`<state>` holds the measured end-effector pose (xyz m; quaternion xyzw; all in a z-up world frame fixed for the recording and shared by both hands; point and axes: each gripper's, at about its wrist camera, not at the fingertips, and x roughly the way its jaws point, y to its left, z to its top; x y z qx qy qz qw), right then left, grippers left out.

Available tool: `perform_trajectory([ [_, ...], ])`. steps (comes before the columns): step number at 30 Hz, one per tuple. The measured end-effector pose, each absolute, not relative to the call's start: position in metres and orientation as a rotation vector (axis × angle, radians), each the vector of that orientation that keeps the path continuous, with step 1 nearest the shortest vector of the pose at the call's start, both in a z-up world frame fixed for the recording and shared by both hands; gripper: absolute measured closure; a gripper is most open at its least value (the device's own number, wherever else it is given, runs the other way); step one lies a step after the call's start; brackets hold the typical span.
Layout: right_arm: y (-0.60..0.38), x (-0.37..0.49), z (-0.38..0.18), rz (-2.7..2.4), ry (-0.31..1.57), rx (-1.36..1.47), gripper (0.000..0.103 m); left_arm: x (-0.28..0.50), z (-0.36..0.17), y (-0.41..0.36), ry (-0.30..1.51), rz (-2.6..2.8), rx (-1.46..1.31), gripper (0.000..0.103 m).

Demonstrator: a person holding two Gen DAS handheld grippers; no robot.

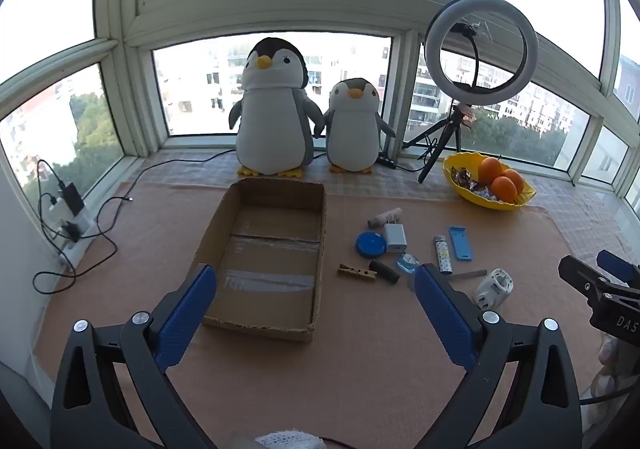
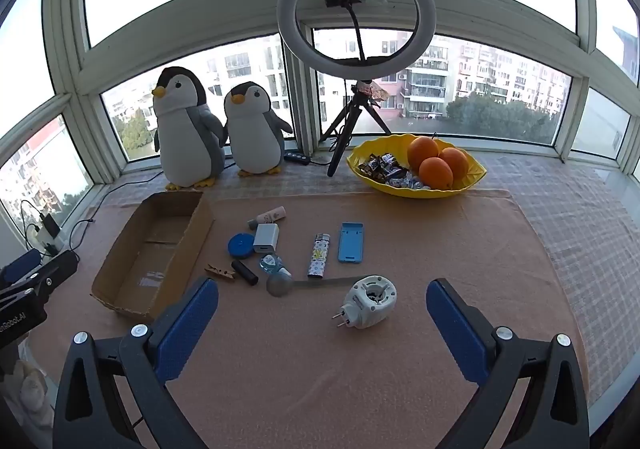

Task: Organize rigid objects

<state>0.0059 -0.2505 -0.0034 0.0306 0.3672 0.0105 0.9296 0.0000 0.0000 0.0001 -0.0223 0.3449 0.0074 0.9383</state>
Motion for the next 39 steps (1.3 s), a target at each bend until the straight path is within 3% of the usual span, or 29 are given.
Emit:
perform_trajectory([
  [39, -0.2462, 0.0067, -0.0084, 0.023, 0.768, 0.064, 0.0, 0.0008, -0.0038, -0.0036, 0.713, 0.012, -0.04, 0.003],
])
